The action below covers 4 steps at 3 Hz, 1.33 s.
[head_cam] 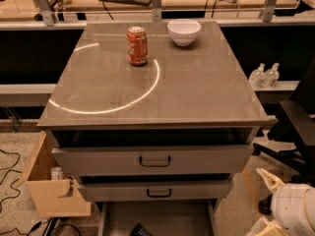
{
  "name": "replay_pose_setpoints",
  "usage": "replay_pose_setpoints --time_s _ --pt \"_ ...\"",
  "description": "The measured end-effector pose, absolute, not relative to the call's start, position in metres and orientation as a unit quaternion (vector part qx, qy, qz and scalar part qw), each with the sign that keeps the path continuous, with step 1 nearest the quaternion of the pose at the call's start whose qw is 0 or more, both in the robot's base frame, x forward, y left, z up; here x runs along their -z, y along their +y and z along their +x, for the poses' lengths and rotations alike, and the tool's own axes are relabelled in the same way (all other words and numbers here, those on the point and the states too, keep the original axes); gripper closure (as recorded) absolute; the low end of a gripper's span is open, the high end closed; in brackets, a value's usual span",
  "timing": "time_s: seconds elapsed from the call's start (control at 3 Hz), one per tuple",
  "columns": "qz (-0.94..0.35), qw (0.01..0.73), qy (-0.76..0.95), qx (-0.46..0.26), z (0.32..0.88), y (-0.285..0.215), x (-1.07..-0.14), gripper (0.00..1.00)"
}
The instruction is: Pick rxbar blueberry from bottom drawer and place on counter
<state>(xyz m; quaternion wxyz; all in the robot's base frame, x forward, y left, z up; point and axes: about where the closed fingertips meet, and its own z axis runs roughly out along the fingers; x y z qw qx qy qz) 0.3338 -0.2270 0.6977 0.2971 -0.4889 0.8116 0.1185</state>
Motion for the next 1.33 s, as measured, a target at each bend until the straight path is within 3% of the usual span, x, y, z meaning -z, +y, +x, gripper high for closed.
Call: replay_pose_setpoints --time_s 1.0,1.33 --pt "-0.473 0.343 0.801 -0.131 0.335 -0.188 -0.534 0.0" --pt "-0.47 0.359 0.792 -0.153 0.351 -0.153 -0.458 0.0"
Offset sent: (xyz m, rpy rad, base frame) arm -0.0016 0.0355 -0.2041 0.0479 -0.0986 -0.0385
